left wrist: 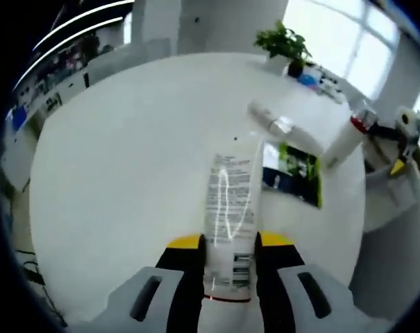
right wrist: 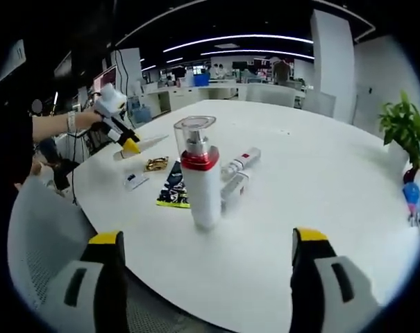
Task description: Arrange the skincare products in the storage area until every visible bottle or jar stands upright without overlapping.
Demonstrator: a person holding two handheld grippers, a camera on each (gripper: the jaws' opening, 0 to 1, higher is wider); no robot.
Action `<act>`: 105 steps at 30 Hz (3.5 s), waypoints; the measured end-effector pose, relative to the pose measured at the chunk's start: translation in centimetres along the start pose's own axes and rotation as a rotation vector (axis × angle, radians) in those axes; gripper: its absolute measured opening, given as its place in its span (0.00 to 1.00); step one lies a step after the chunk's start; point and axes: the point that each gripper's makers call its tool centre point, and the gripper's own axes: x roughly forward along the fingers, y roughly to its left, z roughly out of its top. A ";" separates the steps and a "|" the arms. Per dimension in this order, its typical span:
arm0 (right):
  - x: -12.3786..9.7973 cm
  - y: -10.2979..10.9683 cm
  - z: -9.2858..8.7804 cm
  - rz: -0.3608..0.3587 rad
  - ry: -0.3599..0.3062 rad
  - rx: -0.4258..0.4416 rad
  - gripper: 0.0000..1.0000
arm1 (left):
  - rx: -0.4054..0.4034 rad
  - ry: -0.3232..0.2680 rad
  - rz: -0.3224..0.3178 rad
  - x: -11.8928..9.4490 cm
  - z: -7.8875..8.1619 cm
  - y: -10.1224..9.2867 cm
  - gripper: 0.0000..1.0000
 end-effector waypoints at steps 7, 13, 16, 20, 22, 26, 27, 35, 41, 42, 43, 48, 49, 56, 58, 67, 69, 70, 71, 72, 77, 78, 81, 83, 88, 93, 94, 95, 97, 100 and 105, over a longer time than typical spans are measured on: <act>-0.2 0.3 0.3 0.008 -0.015 -0.011 1.00 | 0.041 -0.043 -0.024 -0.2 0.4 -3.6 0.24; -0.3 0.6 0.9 0.008 -0.039 -0.010 1.00 | 0.072 -0.102 -0.035 -0.7 1.3 -5.7 0.24; -0.5 0.7 1.1 0.002 -0.048 -0.009 1.00 | 0.098 -0.130 -0.039 -1.2 2.0 -7.1 0.24; -0.8 1.0 1.9 -0.007 -0.077 -0.018 1.00 | 0.121 -0.168 -0.051 -1.6 2.6 -8.5 0.24; -0.9 1.2 2.3 -0.005 -0.097 -0.016 0.99 | 0.125 -0.184 -0.065 -2.1 2.7 -10.0 0.24; -1.0 1.7 2.6 0.007 -0.109 -0.011 0.99 | 0.141 -0.208 -0.083 -2.3 3.0 -12.6 0.24; -1.0 1.7 2.6 0.007 -0.111 -0.007 0.98 | 0.143 -0.213 -0.084 -2.3 2.9 -12.8 0.24; -1.2 3.2 2.6 0.055 -0.125 0.055 0.94 | 0.189 -0.236 -0.111 -2.8 2.7 -14.0 0.24; -0.8 5.3 4.0 0.127 -0.165 0.098 0.87 | 0.216 -0.254 -0.124 -3.2 2.8 -16.0 0.24; -0.7 5.9 4.4 0.151 -0.174 0.105 0.85 | 0.215 -0.258 -0.130 -3.2 2.8 -16.3 0.25; -0.7 6.1 4.5 0.160 -0.177 0.108 0.82 | 0.222 -0.265 -0.137 -3.2 2.9 -16.7 0.25; -0.3 7.3 5.7 0.193 -0.194 0.133 0.73 | 0.240 -0.275 -0.146 -3.0 3.1 -17.8 0.25; -0.3 7.5 5.9 0.203 -0.198 0.133 0.70 | 0.240 -0.276 -0.148 -3.0 3.2 -18.0 0.25; -0.2 8.3 7.1 0.248 -0.243 0.199 0.49 | 0.245 -0.270 -0.157 -2.5 2.8 -19.3 0.25; -0.1 8.5 7.3 0.263 -0.255 0.213 0.45 | 0.243 -0.269 -0.173 -2.4 2.6 -19.6 0.25; 0.4 9.1 7.5 0.291 -0.254 0.223 0.40 | 0.276 -0.260 -0.182 -1.8 2.6 -20.9 0.25; 0.4 9.1 7.5 0.291 -0.255 0.227 0.36 | 0.307 -0.247 -0.168 -1.4 2.7 -21.4 0.25; 0.4 9.0 7.5 0.287 -0.258 0.230 0.34 | 0.316 -0.245 -0.165 -1.3 2.7 -21.4 0.25; 0.5 8.8 7.6 0.283 -0.261 0.236 0.32 | 0.319 -0.241 -0.168 -1.3 2.6 -21.4 0.25; 0.5 8.7 7.6 0.283 -0.262 0.241 0.29 | 0.318 -0.242 -0.169 -1.3 2.5 -21.4 0.25; 0.4 8.1 7.7 0.277 -0.260 0.277 0.21 | 0.330 -0.248 -0.162 -1.2 2.6 -21.5 0.25; 0.4 8.1 7.7 0.277 -0.260 0.278 0.19 | 0.331 -0.246 -0.162 -1.2 2.6 -21.5 0.25; 0.3 8.0 7.7 0.275 -0.258 0.283 0.16 | 0.329 -0.242 -0.166 -1.1 2.6 -21.5 0.25; 0.3 8.0 7.7 0.274 -0.251 0.272 0.15 | 0.334 -0.239 -0.162 -1.0 2.5 -21.5 0.25; 0.2 8.5 8.1 0.284 -0.255 0.245 0.13 | 0.344 -0.231 -0.152 -0.8 2.5 -21.5 0.25; -0.1 9.1 9.0 0.294 -0.274 0.213 0.11 | 0.340 -0.233 -0.147 -0.5 2.7 -21.5 0.25; -0.1 9.2 9.1 0.293 -0.276 0.200 0.11 | 0.341 -0.232 -0.145 -0.4 2.7 -21.5 0.25; 0.0 9.3 9.1 0.292 -0.276 0.198 0.11 | 0.343 -0.230 -0.142 -0.2 2.8 -21.5 0.25; -0.1 9.5 9.4 0.295 -0.284 0.182 0.10 | 0.344 -0.228 -0.140 -0.1 2.9 -21.4 0.25; -0.2 10.0 9.8 0.301 -0.302 0.139 0.10 | 0.341 -0.228 -0.142 0.1 3.0 -21.5 0.25; -0.3 10.3 9.9 0.308 -0.318 0.053 0.09 | 0.346 -0.225 -0.144 0.7 3.2 -21.7 0.25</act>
